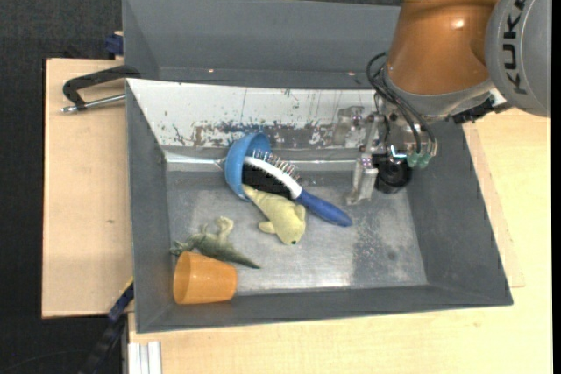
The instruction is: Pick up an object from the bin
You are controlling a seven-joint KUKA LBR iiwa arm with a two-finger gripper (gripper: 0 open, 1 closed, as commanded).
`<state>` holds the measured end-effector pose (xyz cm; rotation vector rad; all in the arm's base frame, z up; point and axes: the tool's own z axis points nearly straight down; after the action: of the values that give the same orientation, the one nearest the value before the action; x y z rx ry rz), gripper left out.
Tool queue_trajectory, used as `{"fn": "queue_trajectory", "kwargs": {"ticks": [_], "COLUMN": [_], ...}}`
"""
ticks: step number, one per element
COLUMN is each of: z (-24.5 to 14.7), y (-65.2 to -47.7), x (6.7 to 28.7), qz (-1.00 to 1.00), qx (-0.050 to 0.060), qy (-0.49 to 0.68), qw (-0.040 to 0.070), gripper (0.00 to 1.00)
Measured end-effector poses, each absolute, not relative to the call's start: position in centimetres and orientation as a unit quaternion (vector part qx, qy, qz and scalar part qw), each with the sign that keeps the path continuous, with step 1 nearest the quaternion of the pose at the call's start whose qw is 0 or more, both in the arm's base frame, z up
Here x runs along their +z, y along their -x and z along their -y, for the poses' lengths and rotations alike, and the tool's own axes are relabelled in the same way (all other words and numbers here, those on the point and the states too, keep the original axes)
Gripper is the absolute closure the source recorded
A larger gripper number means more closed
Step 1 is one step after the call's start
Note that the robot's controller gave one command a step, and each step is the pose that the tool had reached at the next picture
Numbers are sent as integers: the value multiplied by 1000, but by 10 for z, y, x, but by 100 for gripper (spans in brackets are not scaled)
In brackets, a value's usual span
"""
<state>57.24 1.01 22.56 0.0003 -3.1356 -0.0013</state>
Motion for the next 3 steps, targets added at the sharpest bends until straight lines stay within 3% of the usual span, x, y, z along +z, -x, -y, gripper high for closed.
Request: {"fn": "queue_trajectory", "kwargs": {"ticks": [1,2,3], "z": [-8,-8,-13], "y": [-543,-546,-580], "x": [92,98,78], "qz": [999,999,1000], "qx": [-1,-1,8], "qy": [48,48,-4], "qw": [4,-2,11], "gripper": [0,100,100]}}
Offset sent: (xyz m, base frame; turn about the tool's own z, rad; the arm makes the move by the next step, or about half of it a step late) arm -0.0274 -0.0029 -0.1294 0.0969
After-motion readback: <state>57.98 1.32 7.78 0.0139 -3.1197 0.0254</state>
